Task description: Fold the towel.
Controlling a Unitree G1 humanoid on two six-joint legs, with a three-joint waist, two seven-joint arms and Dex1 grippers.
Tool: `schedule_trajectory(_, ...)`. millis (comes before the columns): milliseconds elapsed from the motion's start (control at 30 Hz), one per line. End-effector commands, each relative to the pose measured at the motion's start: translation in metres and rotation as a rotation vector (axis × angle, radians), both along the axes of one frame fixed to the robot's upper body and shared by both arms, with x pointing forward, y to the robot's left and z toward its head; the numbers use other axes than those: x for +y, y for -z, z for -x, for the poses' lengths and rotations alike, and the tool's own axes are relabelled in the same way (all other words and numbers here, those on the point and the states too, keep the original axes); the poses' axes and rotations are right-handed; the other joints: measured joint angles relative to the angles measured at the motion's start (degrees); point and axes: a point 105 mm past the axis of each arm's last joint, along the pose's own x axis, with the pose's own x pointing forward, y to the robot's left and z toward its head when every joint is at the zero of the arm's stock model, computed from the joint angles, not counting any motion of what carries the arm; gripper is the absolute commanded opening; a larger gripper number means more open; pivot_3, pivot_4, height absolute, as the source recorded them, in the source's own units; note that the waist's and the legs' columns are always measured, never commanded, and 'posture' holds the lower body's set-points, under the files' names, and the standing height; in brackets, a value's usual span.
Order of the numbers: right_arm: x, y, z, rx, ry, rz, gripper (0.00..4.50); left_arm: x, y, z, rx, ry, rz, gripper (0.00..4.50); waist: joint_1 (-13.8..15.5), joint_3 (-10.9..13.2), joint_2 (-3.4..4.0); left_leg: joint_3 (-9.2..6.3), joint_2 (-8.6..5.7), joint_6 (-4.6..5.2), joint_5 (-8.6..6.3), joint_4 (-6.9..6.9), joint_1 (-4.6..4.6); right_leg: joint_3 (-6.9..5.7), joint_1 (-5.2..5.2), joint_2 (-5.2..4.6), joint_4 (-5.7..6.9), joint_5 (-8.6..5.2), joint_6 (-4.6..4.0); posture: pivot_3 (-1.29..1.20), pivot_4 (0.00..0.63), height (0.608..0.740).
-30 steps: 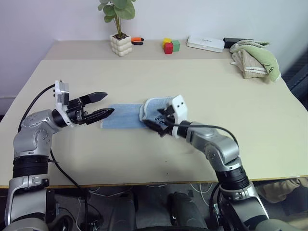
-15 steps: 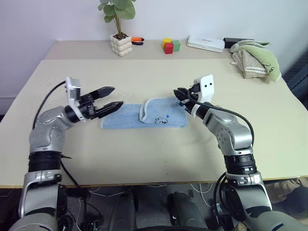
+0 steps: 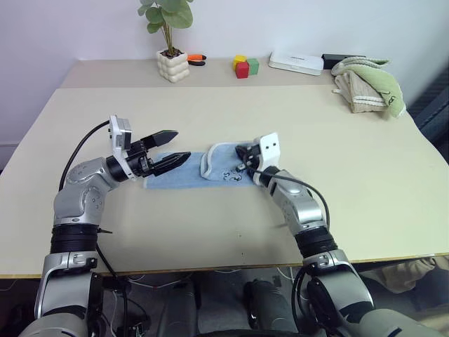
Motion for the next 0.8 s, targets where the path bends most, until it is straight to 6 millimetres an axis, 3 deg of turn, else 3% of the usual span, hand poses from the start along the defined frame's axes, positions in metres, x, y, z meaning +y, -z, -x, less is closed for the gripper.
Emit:
schedule_trajectory(33,-0.005,0.016,0.002,-0.007,0.008,0.051,0.04,0.003,-0.012,0.005,-0.044,0.000,0.000,4.50,-0.1,0.0,-0.02,0.00,0.00,0.00,0.00,0.00,0.00,0.00,0.00,0.00,0.01,0.00,0.00,0.00,0.150,0.740)
schedule_trajectory(267,-0.001,0.012,0.001,-0.083,-0.037,0.179,0.04,0.006,-0.008,0.004,-0.001,-0.034,0.013,4.50,-0.1,0.0,-0.04,-0.04,0.01,-0.01,0.00,0.02,0.09,-0.02,0.15,0.01,0.00,0.00,0.00,0.00,0.150,0.740)
schedule_trajectory(433,0.009,-0.037,0.002,-0.218,-0.078,0.146,0.04,0.017,0.007,-0.006,0.095,-0.150,-0.014,4.50,-0.3,0.0,-0.02,-0.04,0.01,-0.01,0.00,0.01,0.07,-0.02,0.12,0.01,0.00,0.00,0.00,0.00,0.150,0.740)
schedule_trajectory(567,0.018,-0.057,0.007,-0.270,-0.115,0.148,0.04,0.024,0.012,-0.004,0.149,-0.208,-0.007,4.50,-0.6,0.0,-0.01,-0.05,0.01,0.00,0.00,-0.01,0.04,-0.02,0.05,0.01,0.01,0.00,0.00,0.00,0.150,0.740)
schedule_trajectory(800,0.033,-0.025,0.020,-0.176,-0.181,0.126,0.04,0.040,0.011,0.000,0.340,-0.303,0.045,4.50,-0.6,0.0,-0.01,-0.06,0.02,-0.01,0.00,-0.03,0.04,-0.02,0.05,0.01,0.01,0.00,0.00,0.00,0.150,0.740)
